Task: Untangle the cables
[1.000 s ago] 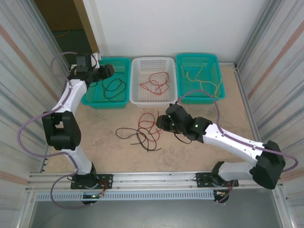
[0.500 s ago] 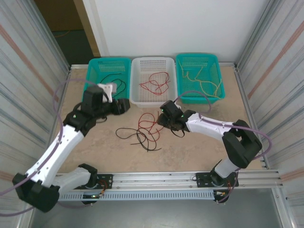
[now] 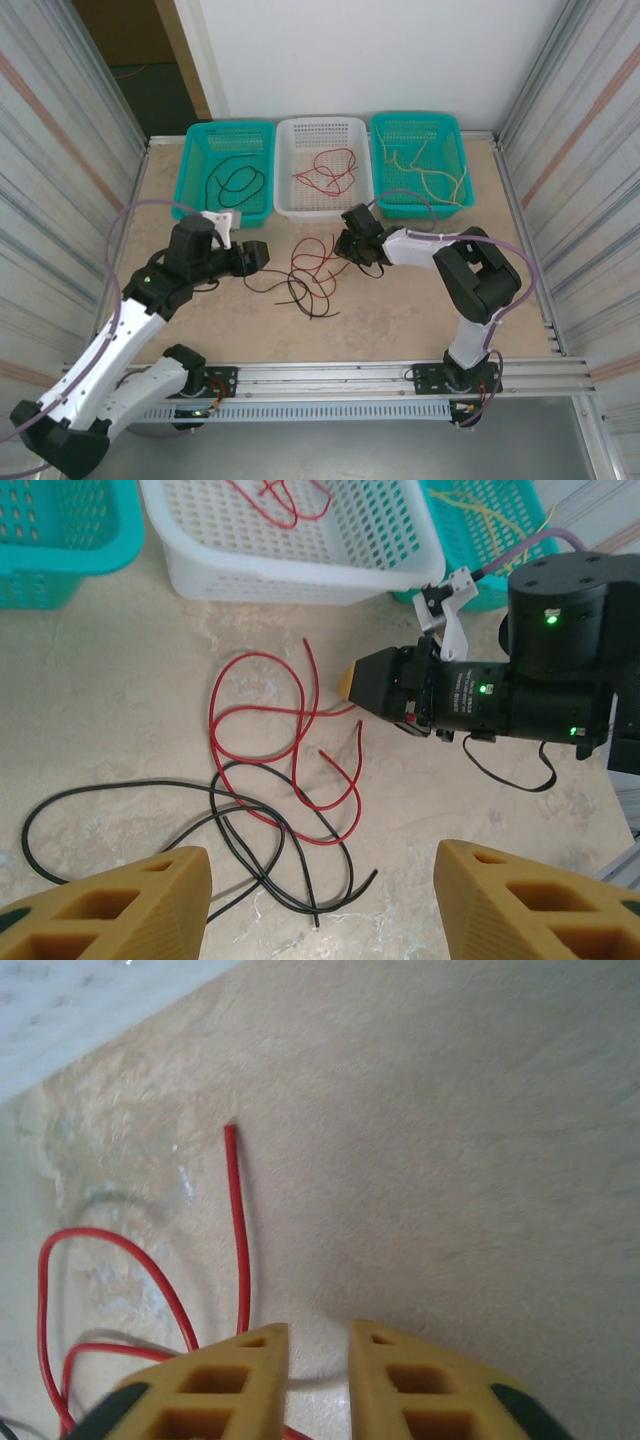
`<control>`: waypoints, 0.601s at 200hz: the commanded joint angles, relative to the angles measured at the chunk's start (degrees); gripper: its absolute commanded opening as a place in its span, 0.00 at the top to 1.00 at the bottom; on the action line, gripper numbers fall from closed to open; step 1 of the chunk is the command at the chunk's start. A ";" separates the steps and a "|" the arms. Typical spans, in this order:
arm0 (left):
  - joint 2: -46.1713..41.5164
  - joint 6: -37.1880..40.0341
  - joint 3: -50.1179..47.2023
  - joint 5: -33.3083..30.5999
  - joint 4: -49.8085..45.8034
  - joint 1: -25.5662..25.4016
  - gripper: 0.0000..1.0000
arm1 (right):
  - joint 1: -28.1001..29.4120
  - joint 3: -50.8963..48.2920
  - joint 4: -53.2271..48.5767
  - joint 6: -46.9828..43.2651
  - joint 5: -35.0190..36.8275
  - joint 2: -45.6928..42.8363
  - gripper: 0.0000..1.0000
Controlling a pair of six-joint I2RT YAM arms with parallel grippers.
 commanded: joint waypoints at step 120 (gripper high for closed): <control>0.50 7.89 6.44 0.83 3.22 -3.99 0.28 | 19.89 18.95 -27.72 -20.94 22.58 -29.43 1.00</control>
